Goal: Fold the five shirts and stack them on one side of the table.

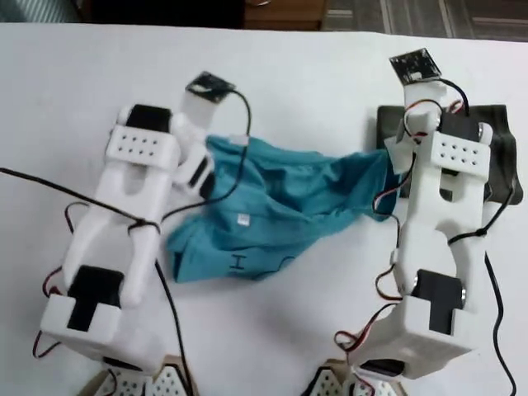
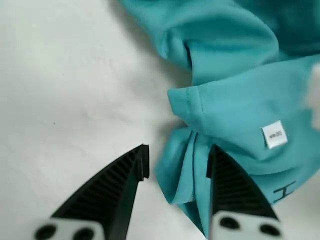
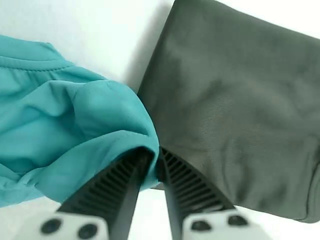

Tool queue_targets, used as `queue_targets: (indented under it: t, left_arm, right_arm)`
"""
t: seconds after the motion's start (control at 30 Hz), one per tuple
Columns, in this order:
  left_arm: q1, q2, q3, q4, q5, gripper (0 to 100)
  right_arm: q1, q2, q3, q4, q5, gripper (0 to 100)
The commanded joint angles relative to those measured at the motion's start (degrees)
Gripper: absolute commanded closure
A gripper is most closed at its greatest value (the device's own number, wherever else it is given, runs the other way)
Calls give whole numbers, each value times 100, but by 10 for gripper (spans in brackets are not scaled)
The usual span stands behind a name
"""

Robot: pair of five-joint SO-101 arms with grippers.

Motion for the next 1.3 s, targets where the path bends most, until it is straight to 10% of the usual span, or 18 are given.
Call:
queue_targets:
  t: [0.0,0.77,0.93,1.27]
  left_arm:
    - [246,-88,92,-79,264,789]
    - [695,1064,497,-1029,281,794]
    - [686,1055,462,-1240,299,986]
    - [519,1002,75,-844,273,974]
  right_arm:
    - [13,-409,-53,-84,44,978]
    - [22,-409,-18,-75,44,978]
    - [13,-409,-18,-75,44,978]
    - [40,-409,-18,92,44,978]
